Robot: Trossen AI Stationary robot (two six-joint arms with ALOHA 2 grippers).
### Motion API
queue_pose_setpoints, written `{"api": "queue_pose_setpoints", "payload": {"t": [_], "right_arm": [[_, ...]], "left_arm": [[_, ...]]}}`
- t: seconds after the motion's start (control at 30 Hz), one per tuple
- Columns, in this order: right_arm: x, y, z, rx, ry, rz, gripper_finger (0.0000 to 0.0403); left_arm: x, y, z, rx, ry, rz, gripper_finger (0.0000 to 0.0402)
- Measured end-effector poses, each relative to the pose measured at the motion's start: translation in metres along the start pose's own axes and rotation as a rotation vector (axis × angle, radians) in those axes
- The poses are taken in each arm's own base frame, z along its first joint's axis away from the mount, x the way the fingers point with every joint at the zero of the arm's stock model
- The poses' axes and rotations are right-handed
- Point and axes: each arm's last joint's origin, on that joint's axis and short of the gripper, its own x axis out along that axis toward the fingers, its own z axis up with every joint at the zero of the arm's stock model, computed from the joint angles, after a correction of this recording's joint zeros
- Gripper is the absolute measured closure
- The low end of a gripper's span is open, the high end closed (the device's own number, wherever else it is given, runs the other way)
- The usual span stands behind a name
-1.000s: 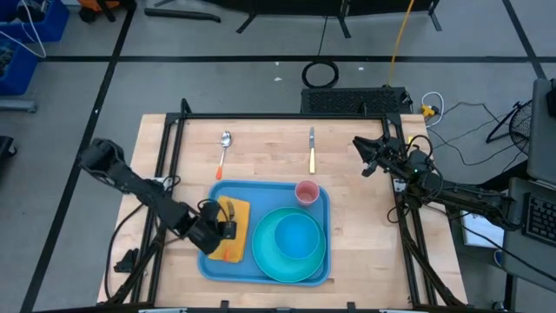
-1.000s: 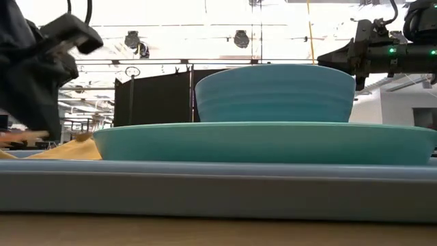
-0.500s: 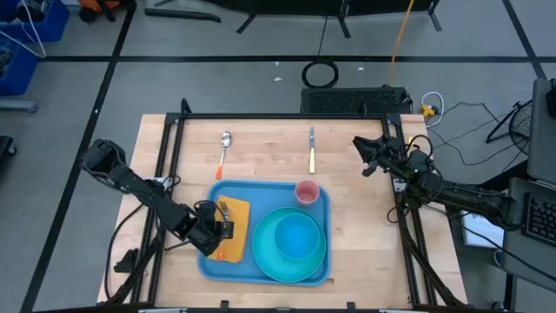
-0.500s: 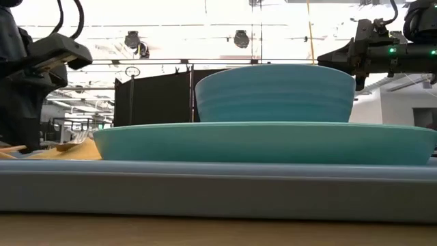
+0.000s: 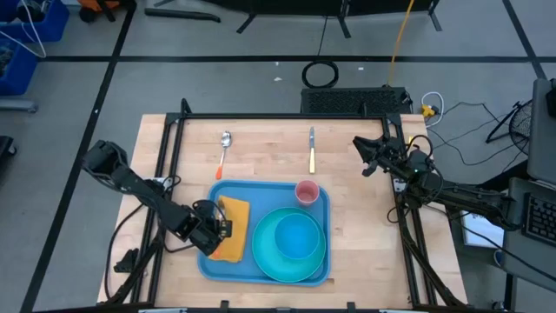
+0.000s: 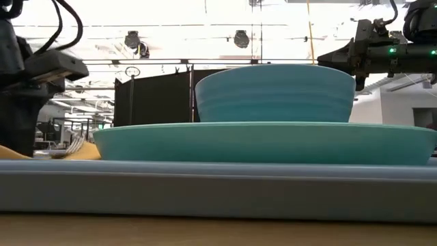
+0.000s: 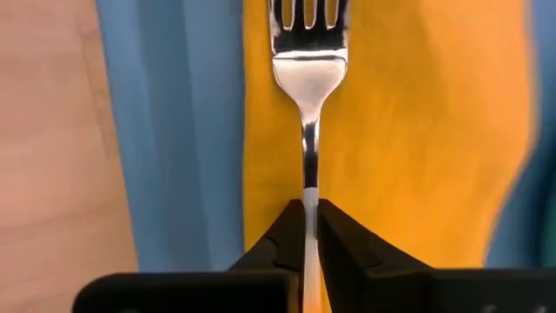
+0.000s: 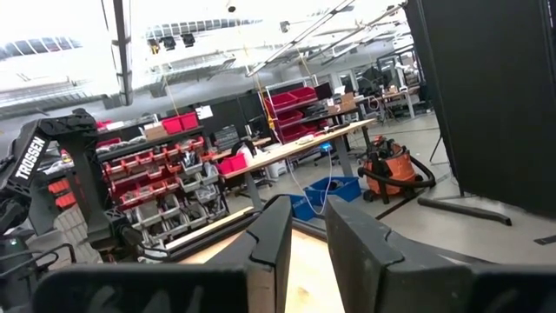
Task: Set up tray
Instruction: Put the orange fork on the yellow napkin, then put the orange spoon on the yellow napkin to the right of the orange fork
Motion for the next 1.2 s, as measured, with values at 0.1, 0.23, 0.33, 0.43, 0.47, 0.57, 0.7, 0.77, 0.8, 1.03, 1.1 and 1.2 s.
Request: {"api": "queue_pose_setpoints", "payload": {"t": [0.1, 0.23, 0.33, 0.43, 0.47, 0.57, 0.7, 0.77, 0.8, 1.03, 1.1, 1.2], "right_arm": [[0.0, 0.0, 0.0, 0.0, 0.0, 0.0, 0.0339], [0.0, -0.0001, -0.0001, 0.0, 0.001, -0.001, 0.0339], [0.0, -0.0001, -0.0003, 0.0, 0.004, -0.001, 0.0339], [0.0, -0.0001, -0.0004, -0.001, 0.004, -0.001, 0.0339], [0.0, -0.0001, -0.0003, 0.0, 0.003, -0.001, 0.0339], [0.0, -0.0001, -0.0003, 0.0, 0.003, -0.001, 0.0339], [0.0, -0.0001, -0.0003, 0.0, 0.003, -0.001, 0.0339], [0.0, -0.0001, -0.0003, 0.0, 0.003, -0.001, 0.0339], [0.0, -0.0001, -0.0003, 0.0, 0.003, -0.001, 0.0339], [0.0, -0.0001, -0.0003, 0.0, 0.003, -0.001, 0.0339], [0.0, -0.0001, -0.0003, 0.0, 0.003, -0.001, 0.0339], [0.0, -0.0001, -0.0003, 0.0, 0.003, -0.001, 0.0339]], "left_arm": [[0.0038, -0.0006, -0.0018, 0.008, 0.019, 0.014, 0.0371], [0.0055, -0.0015, -0.0029, 0.019, 0.029, 0.012, 0.0361], [0.0055, -0.0023, -0.0033, 0.016, 0.031, 0.002, 0.0354], [0.0055, -0.0028, -0.0035, 0.019, 0.033, -0.002, 0.0345], [0.0055, -0.0032, -0.0038, 0.02, 0.035, -0.007, 0.0341], [0.0054, -0.0051, -0.0049, 0.02, 0.046, -0.027, 0.0328], [0.0054, -0.0061, -0.0054, 0.024, 0.051, -0.037, 0.0303], [0.0054, -0.0061, -0.0054, 0.024, 0.05, -0.037, 0.0287], [0.0054, -0.0061, -0.0054, 0.024, 0.049, -0.038, 0.0279], [0.0052, -0.006, -0.0058, 0.024, 0.063, -0.032, 0.0234], [0.004, -0.006, -0.0059, 0.023, 0.079, -0.029, 0.0226], [0.0014, -0.0057, -0.0059, 0.022, 0.103, -0.026, 0.0218]]}}
